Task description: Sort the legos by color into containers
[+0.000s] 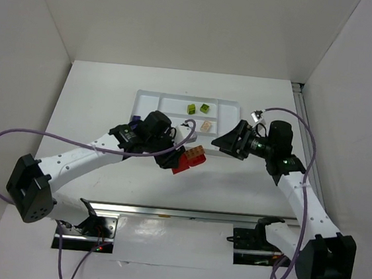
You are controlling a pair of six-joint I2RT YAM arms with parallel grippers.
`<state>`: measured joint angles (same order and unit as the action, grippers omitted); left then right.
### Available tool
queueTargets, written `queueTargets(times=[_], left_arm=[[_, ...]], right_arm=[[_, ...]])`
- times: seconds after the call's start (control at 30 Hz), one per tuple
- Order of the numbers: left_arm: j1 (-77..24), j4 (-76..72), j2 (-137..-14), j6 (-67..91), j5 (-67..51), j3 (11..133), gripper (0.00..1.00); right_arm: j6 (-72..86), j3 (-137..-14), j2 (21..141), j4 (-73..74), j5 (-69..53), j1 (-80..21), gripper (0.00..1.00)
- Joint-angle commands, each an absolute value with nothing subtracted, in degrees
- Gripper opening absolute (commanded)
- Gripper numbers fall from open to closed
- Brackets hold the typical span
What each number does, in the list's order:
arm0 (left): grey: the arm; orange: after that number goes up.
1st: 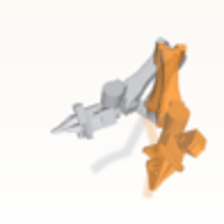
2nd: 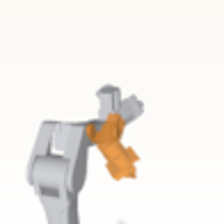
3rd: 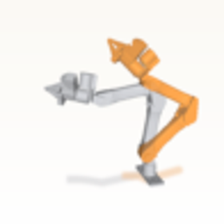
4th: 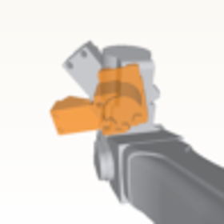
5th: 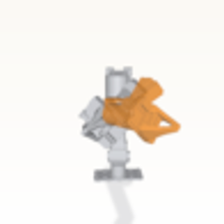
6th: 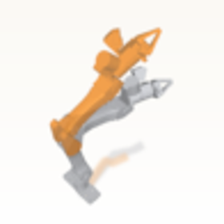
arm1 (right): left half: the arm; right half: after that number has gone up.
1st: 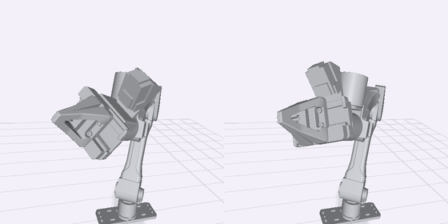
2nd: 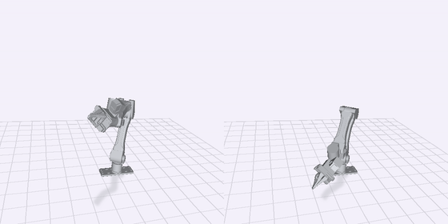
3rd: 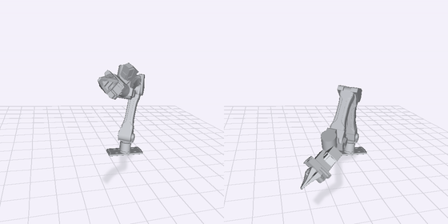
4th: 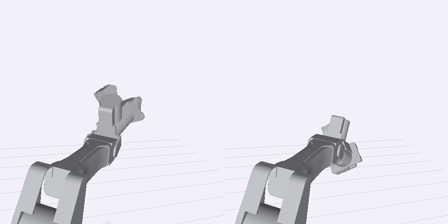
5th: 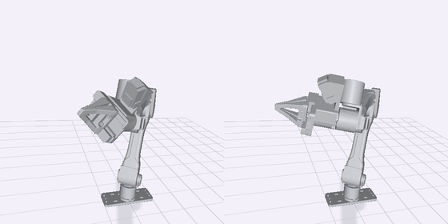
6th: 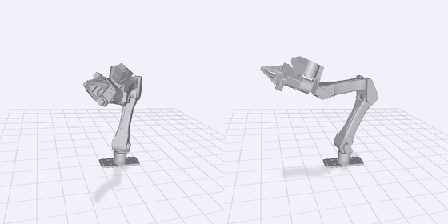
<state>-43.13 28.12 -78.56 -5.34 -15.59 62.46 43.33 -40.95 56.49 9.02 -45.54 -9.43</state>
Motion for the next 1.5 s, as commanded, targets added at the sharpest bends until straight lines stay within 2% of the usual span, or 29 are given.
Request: queueTargets(times=[0.0,0.3,0.73,0.8,1.03,1.17,1.33,1.37,1.47], left_arm=[[-42.36,27.07,-75.15,-4.13,-17.67,62.67,0.00],[-41.84,27.07,-76.20,-3.60,-18.19,62.67,0.00],[-41.84,26.55,-76.20,-3.08,-18.19,62.67,0.00],[-41.84,26.54,-76.20,-3.08,-18.72,62.67,0.00],[-41.84,26.54,-76.20,-3.08,-19.34,62.14,0.00],[-41.84,26.02,-76.20,-3.08,-19.86,61.61,0.00],[-41.84,25.49,-76.20,-3.08,-19.86,61.61,0.00],[-41.84,25.49,-76.20,-3.08,-19.86,61.61,0.00],[-41.84,25.49,-76.20,-3.08,-19.34,61.61,0.00]], right_arm=[[42.10,-43.86,59.41,3.08,-53.79,-9.32,0.84],[42.36,-44.11,64.16,-1.76,-54.93,-10.98,0.72],[41.31,-45.18,68.64,-3.60,-51.68,-16.79,0.72],[41.83,-45.18,69.17,-4.22,-51.68,-16.79,0.69],[43.94,-44.56,70.75,-8.78,-52.21,-17.93,0.47],[45.96,-44.03,71.89,-10.55,-52.21,-17.93,0.46],[47.72,-43.42,71.89,-11.78,-52.21,-17.93,0.25],[48.25,-43.42,71.37,-13.26,-52.21,-17.93,0.16],[49.04,-42.89,70.76,-13.27,-51.60,-17.93,0.09]])
